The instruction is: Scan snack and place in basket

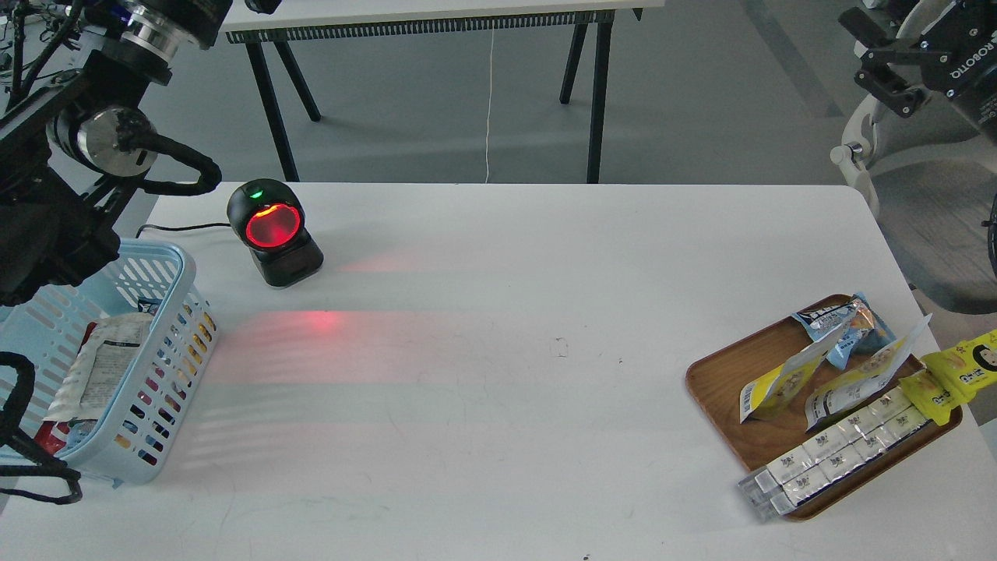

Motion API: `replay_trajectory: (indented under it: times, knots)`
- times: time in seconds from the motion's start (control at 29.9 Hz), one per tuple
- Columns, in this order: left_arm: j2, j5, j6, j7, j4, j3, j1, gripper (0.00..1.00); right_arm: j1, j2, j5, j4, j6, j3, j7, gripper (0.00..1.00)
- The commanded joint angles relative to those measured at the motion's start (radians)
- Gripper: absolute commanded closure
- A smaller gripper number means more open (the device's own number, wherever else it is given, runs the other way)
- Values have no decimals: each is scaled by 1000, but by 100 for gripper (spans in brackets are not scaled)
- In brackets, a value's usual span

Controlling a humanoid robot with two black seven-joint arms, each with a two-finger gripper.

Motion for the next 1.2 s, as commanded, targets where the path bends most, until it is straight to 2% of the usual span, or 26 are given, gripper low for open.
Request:
replay_trajectory:
  times: [0.0, 0.47, 0.64, 0.77, 1.17]
  knots:
    - [-9, 2, 0, 0, -3, 0, 9, 0, 23, 9, 0, -7, 0, -4, 0, 1]
    - [-20, 5, 0, 0, -13, 9, -5, 0, 29, -91, 14, 23, 0, 46, 0, 1]
    - [-20, 5, 0, 0, -13, 9, 0, 0, 139, -200, -243, 143, 0, -59, 0, 1]
    - [-23, 5, 0, 0, -14, 9, 3, 0, 271, -261, -315, 223, 0, -207, 0, 1]
    - [-18, 5, 0, 0, -31, -5, 0, 0, 373, -264, -587, 344, 0, -307, 0, 1]
